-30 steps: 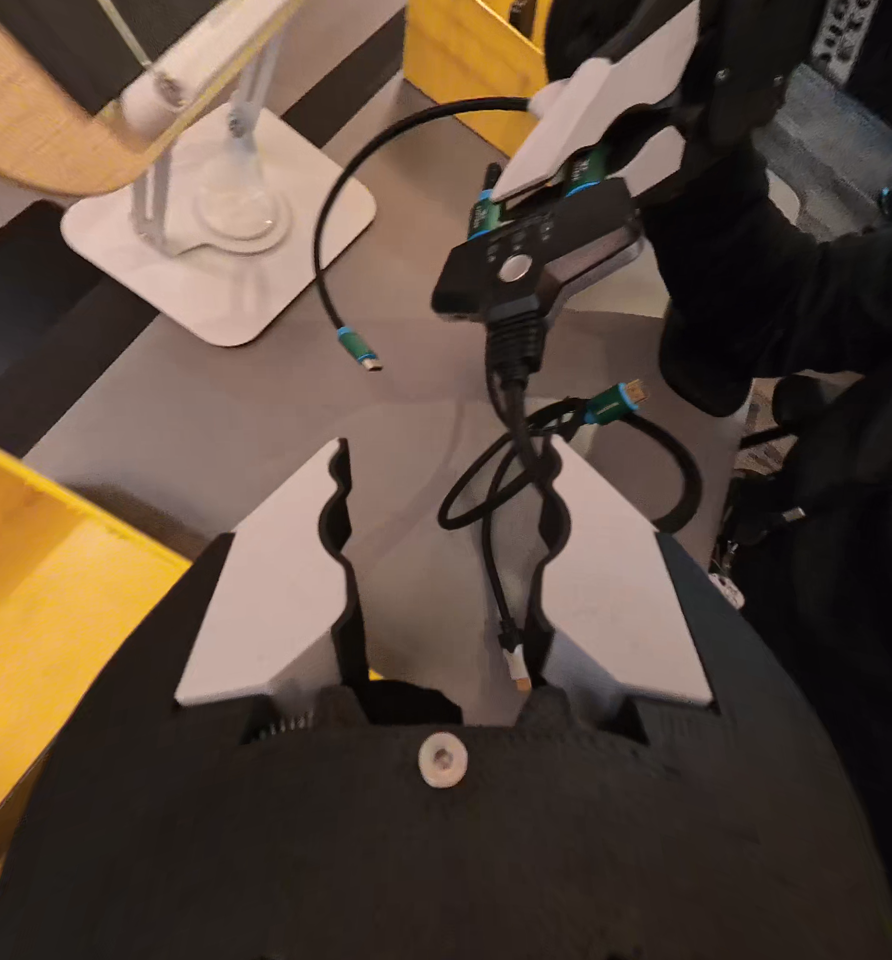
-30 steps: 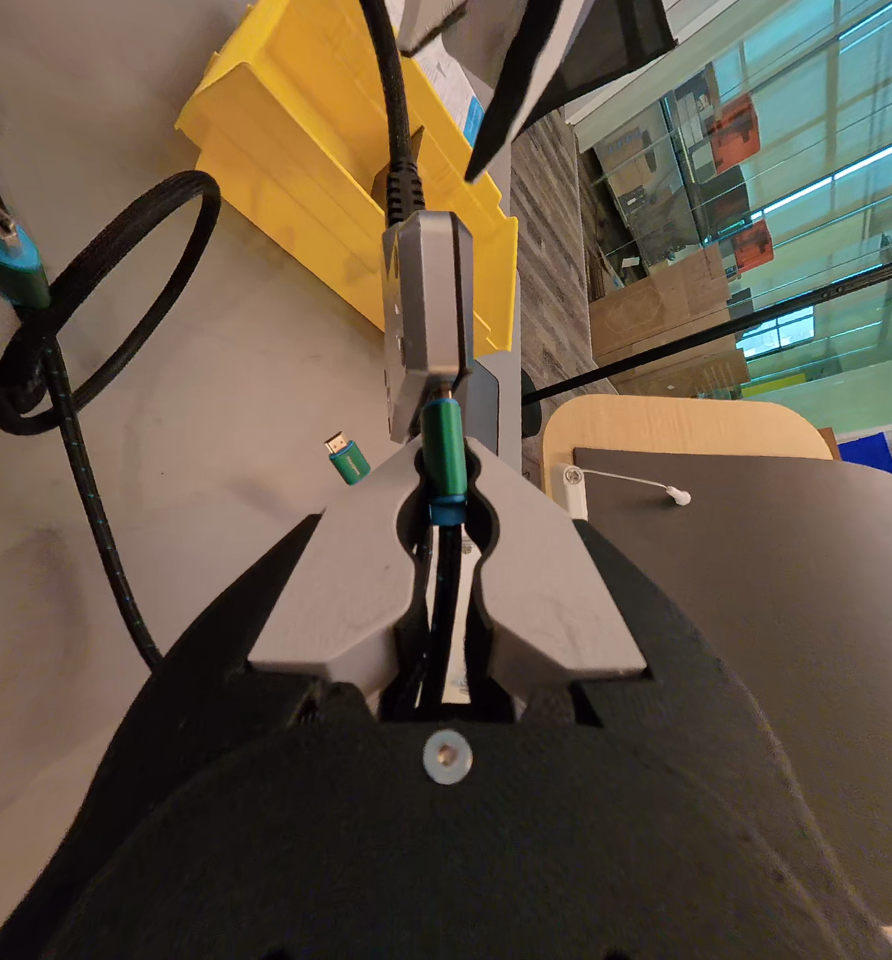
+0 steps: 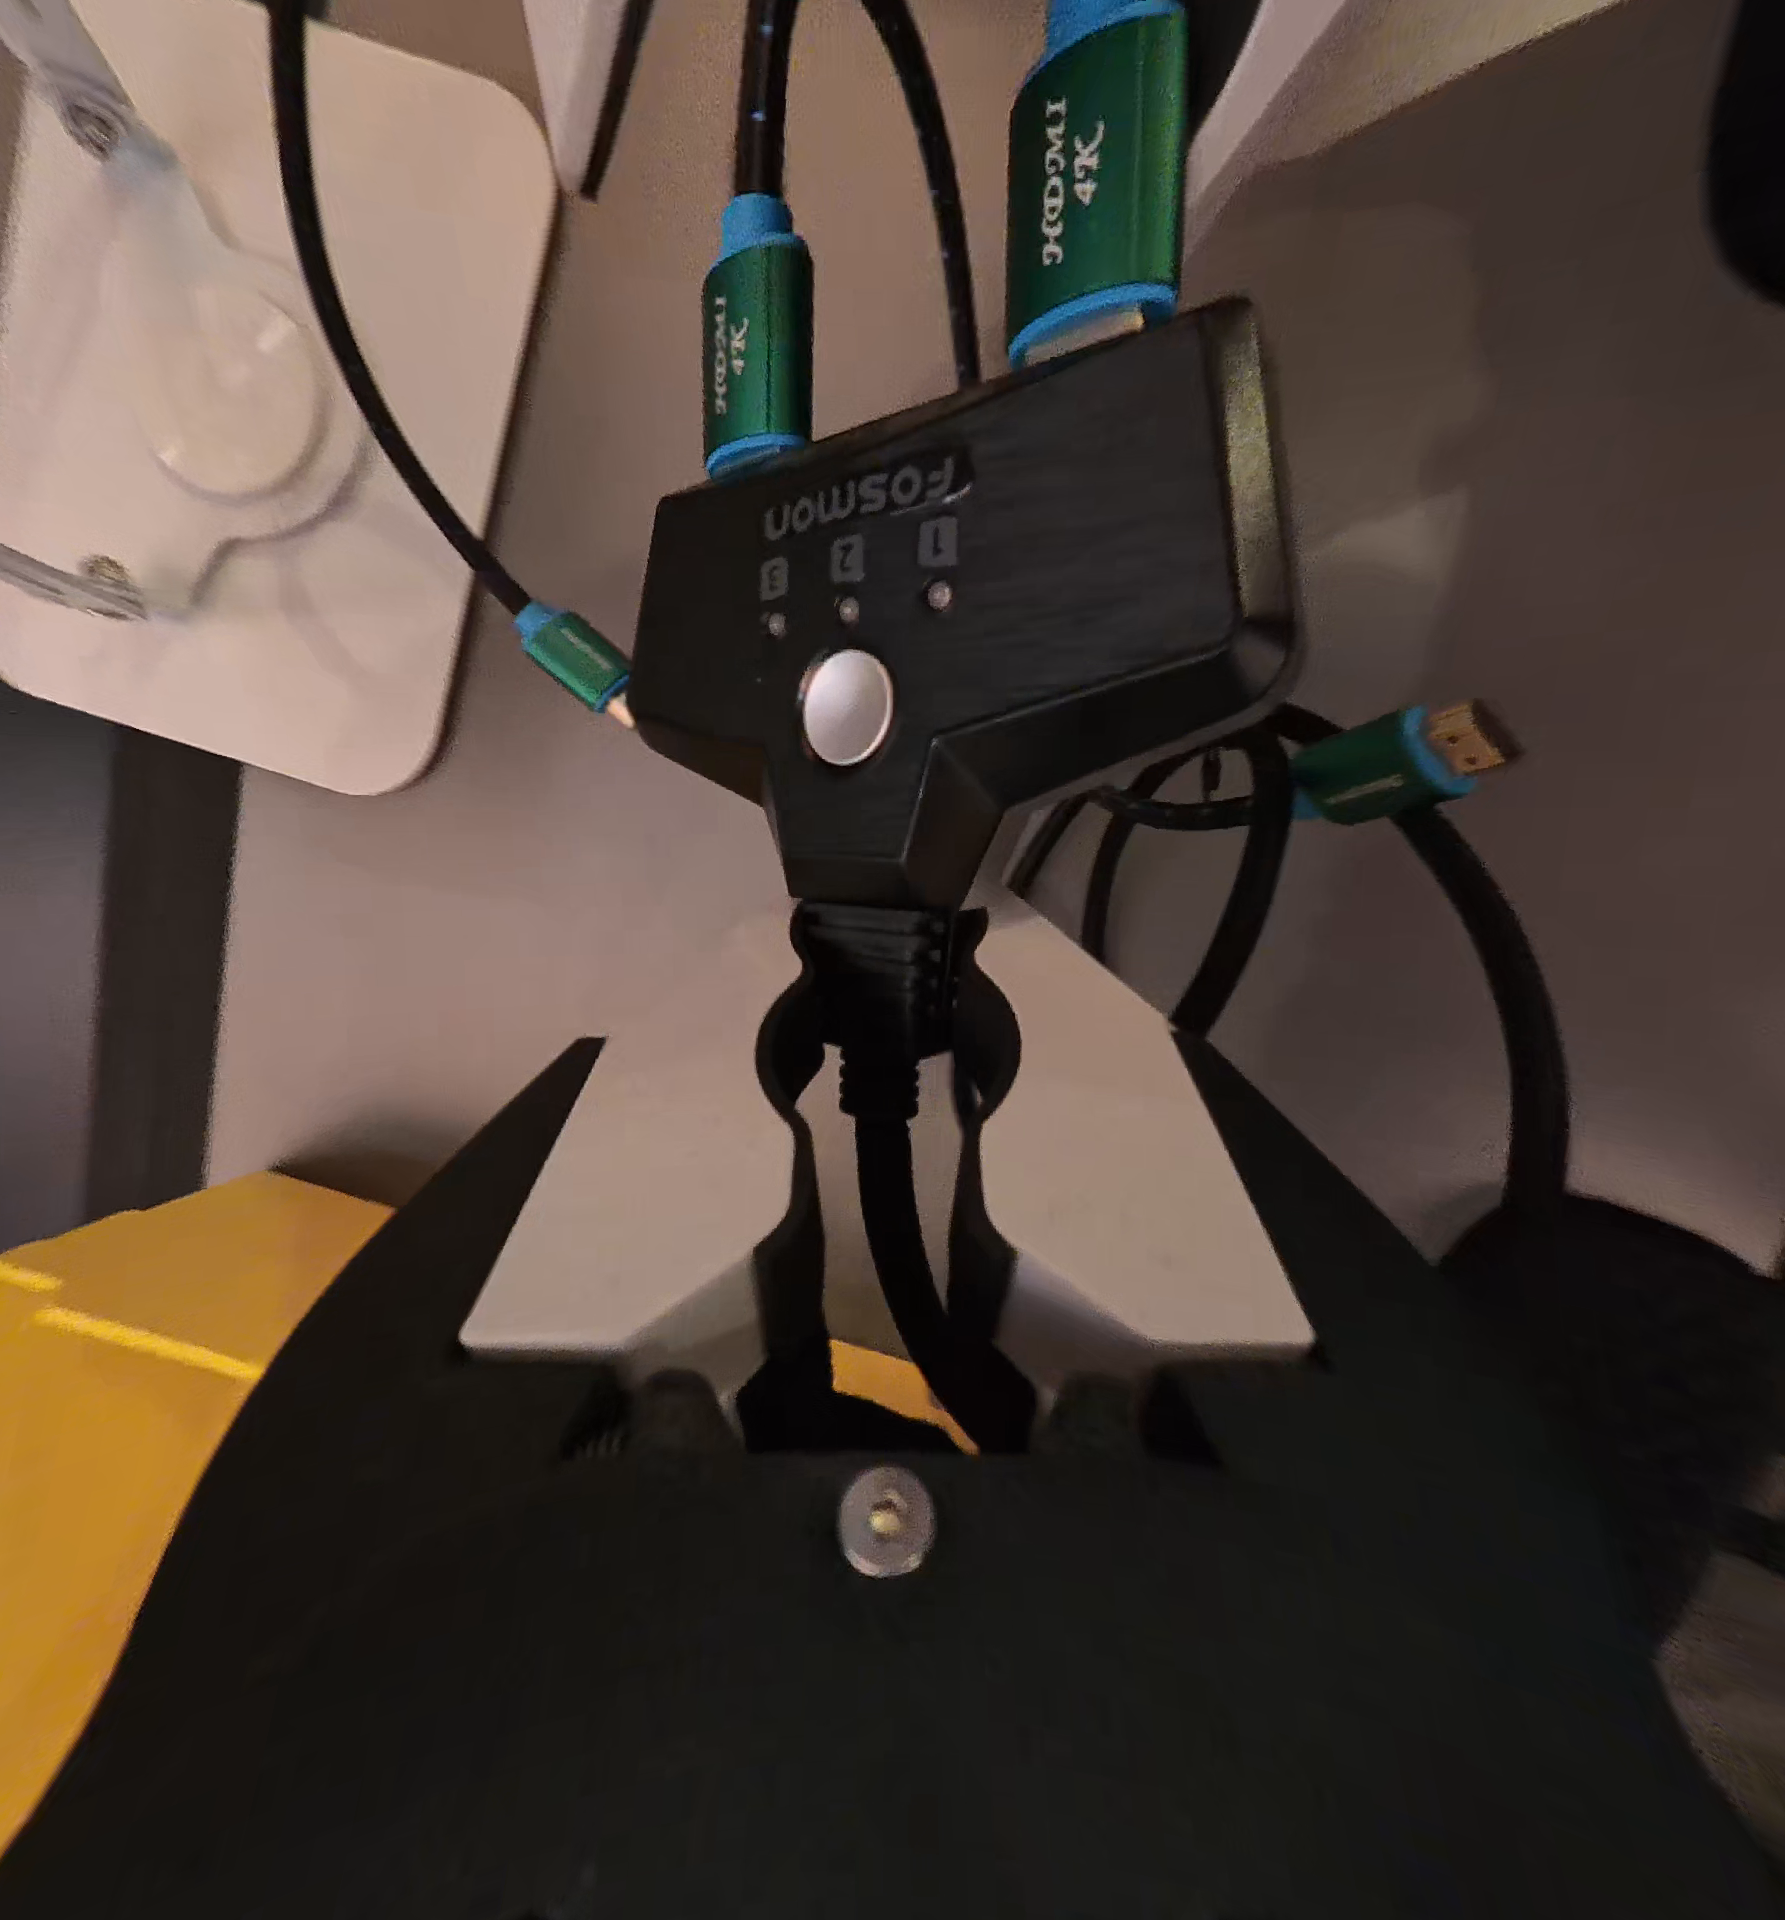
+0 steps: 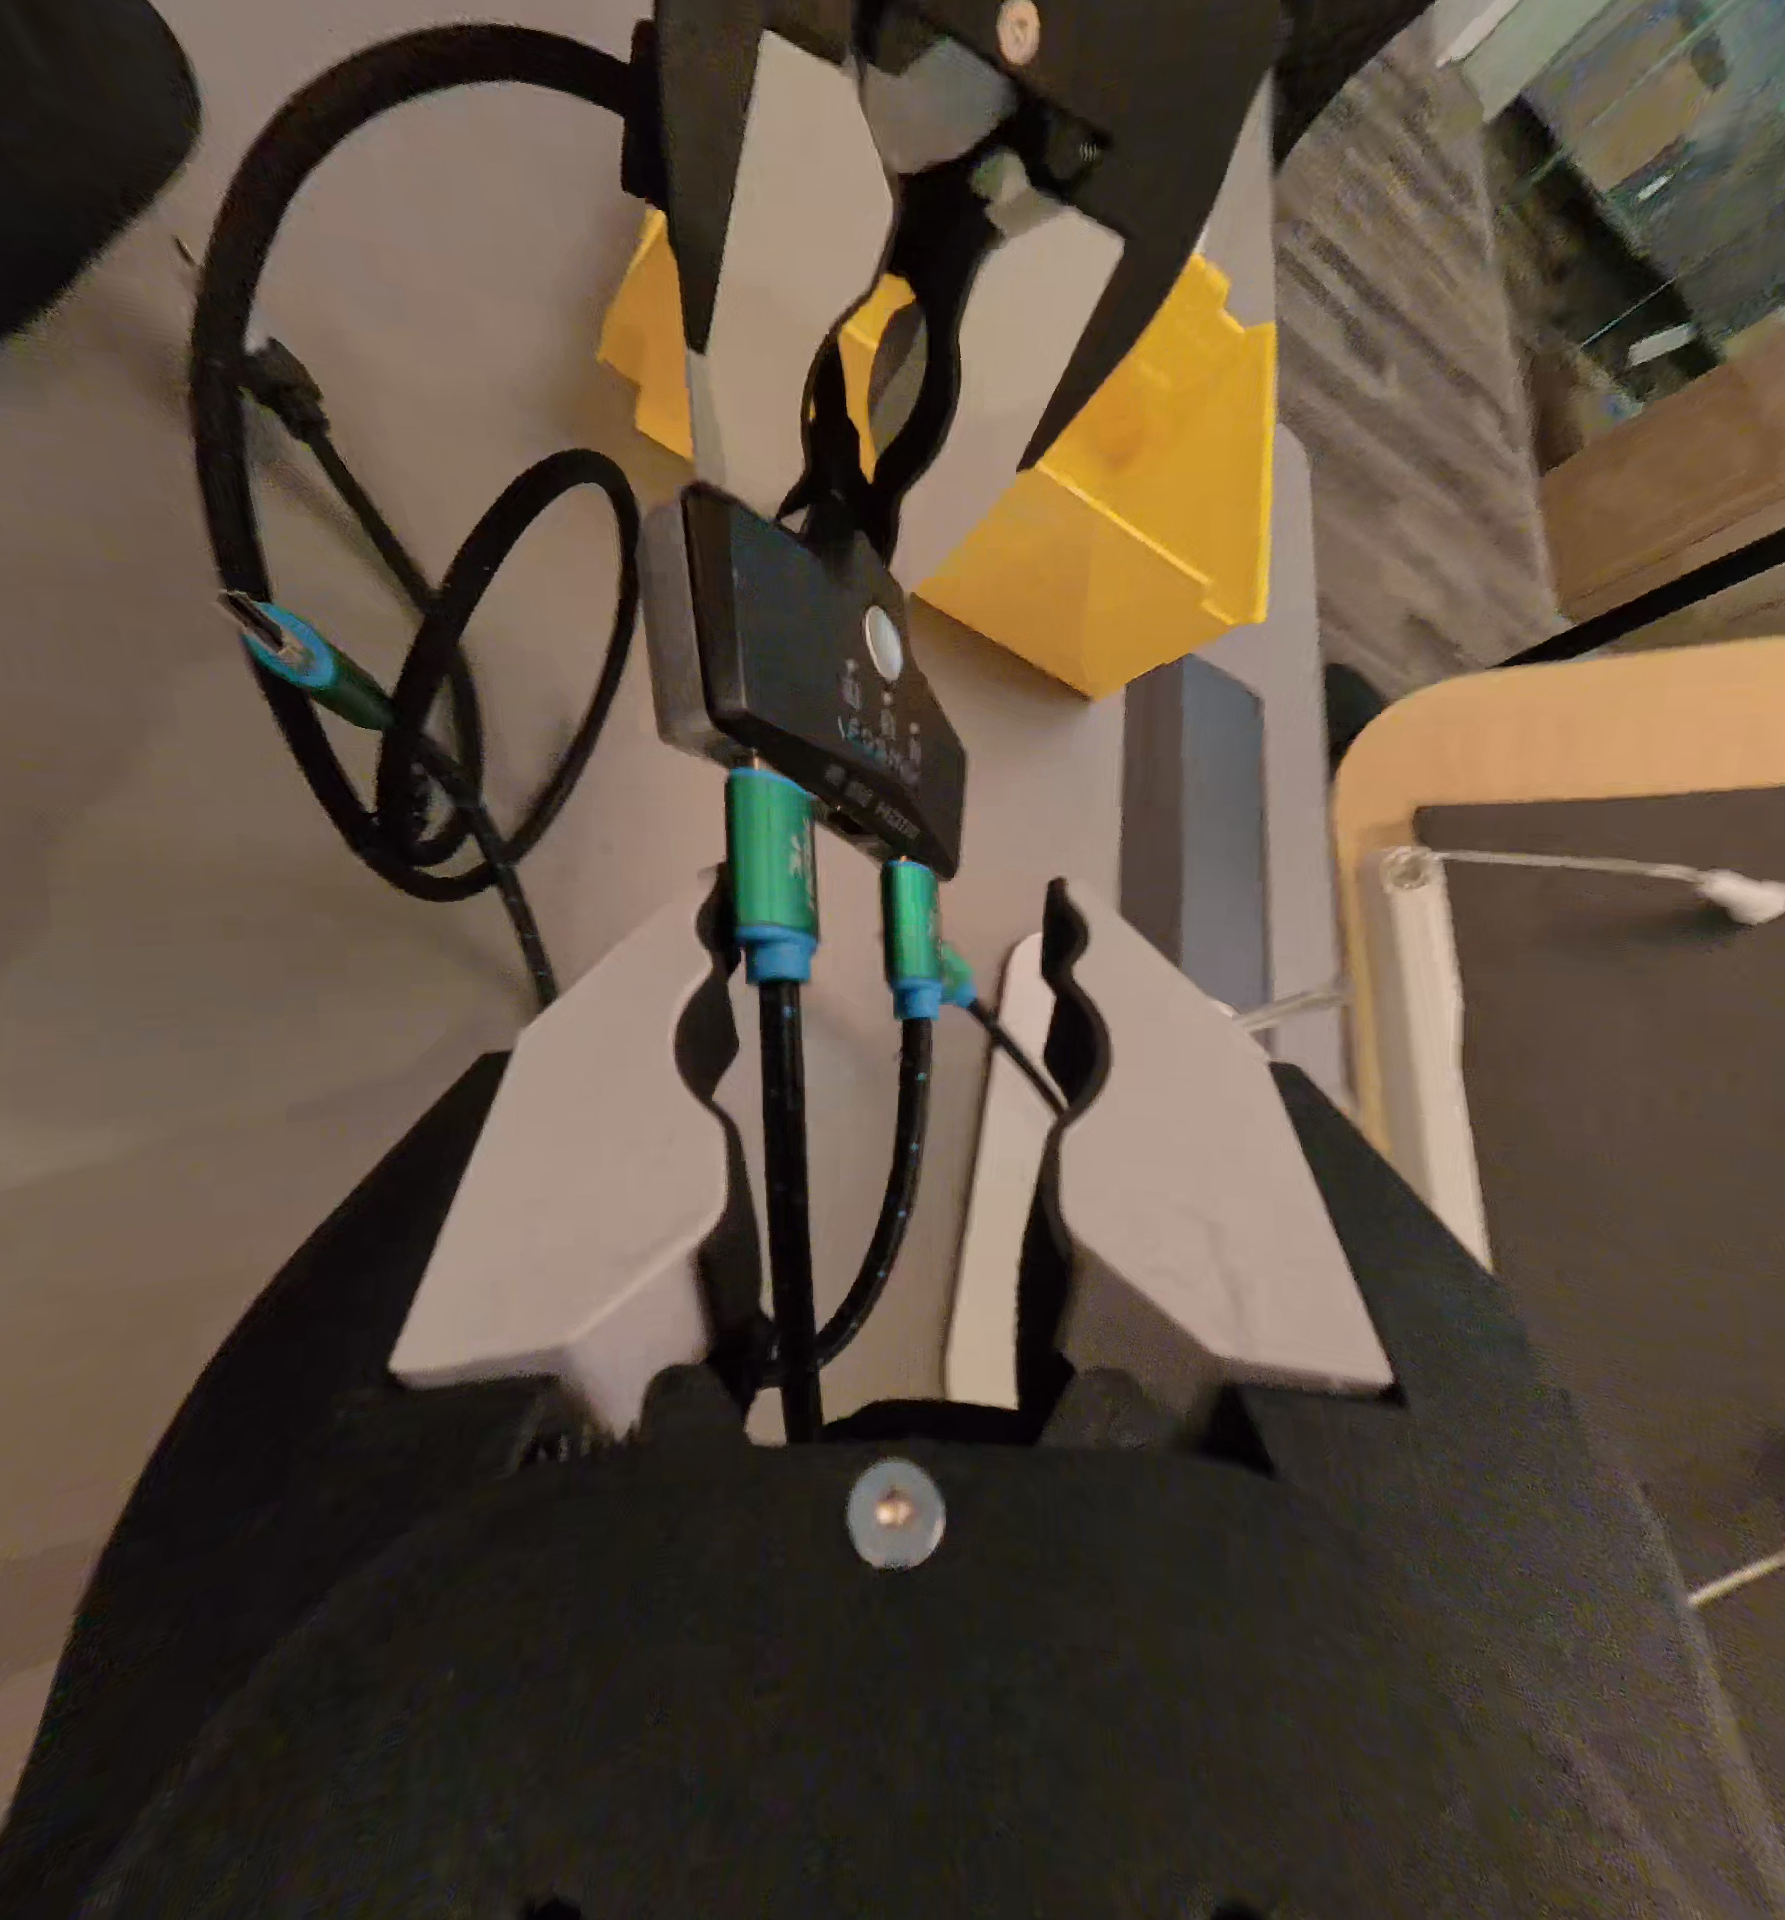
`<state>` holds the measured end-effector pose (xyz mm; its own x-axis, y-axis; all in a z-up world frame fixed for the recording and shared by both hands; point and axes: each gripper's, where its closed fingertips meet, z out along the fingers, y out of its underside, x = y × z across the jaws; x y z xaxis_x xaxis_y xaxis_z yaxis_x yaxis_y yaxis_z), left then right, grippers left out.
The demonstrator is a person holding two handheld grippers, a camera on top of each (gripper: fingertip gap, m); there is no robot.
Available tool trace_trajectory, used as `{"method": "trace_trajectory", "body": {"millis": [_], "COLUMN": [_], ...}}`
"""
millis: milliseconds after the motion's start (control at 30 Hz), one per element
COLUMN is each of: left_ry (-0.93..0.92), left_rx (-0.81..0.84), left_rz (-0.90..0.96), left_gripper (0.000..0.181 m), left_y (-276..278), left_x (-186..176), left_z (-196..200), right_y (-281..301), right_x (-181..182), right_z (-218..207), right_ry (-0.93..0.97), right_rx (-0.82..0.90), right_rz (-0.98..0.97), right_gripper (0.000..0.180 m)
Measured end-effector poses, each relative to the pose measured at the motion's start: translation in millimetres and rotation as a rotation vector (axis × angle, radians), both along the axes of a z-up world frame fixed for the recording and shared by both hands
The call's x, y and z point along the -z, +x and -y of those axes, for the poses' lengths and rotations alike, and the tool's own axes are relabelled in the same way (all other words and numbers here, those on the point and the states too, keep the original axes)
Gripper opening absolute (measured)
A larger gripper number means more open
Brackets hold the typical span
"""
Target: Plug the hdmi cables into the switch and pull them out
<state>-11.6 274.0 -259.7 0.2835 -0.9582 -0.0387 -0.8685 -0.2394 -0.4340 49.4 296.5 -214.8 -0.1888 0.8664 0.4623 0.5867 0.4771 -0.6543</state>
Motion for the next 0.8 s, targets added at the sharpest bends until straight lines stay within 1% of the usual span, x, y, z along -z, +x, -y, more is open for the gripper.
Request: {"method": "trace_trajectory", "body": {"millis": [33,100,133,167,267,400,467,500,533,600,800], "left_ry": [0.07,0.174,0.22,0.261,0.374,0.512,0.568,0.588,0.613,0.642,0.637], "left_rx": [0.017,0.064,0.078,0.083,0.127,0.185,0.202,0.205,0.208,0.214,0.199], "left_rz": [-0.034,-0.104,-0.135,-0.161,-0.226,-0.303,-0.321,-0.331,-0.341,-0.36,-0.349], "left_gripper": [0.018,0.018,0.017,0.017,0.017,0.017,0.017,0.017,0.017,0.017,0.017], "left_y": [-1,-1,-1,0,3,7,11,12,13,12,7], "left_x": [1,3,4,5,3,0,-3,-4,-5,-5,5], "left_z": [-4,-6,-8,-10,-15,-19,-20,-21,-22,-25,-29], "right_y": [5,10,11,11,13,18,21,23,24,23,20], "right_x": [3,12,17,22,41,59,71,77,82,88,97], "right_z": [1,0,2,3,6,14,16,16,17,22,16], "right_ry": [-0.037,-0.082,-0.103,-0.117,-0.178,-0.277,-0.328,-0.338,-0.334,-0.345,-0.323], "right_rx": [0.003,0.015,0.013,0.012,0.023,0.01,0.015,0.016,0.007,-0.028,-0.016], "right_rz": [0.016,0.05,0.071,0.09,0.165,0.231,0.268,0.291,0.312,0.342,0.374], "right_gripper": [0.06,0.08,0.085,0.086,0.097,0.105,0.113,0.114,0.111,0.09,0.088]}}
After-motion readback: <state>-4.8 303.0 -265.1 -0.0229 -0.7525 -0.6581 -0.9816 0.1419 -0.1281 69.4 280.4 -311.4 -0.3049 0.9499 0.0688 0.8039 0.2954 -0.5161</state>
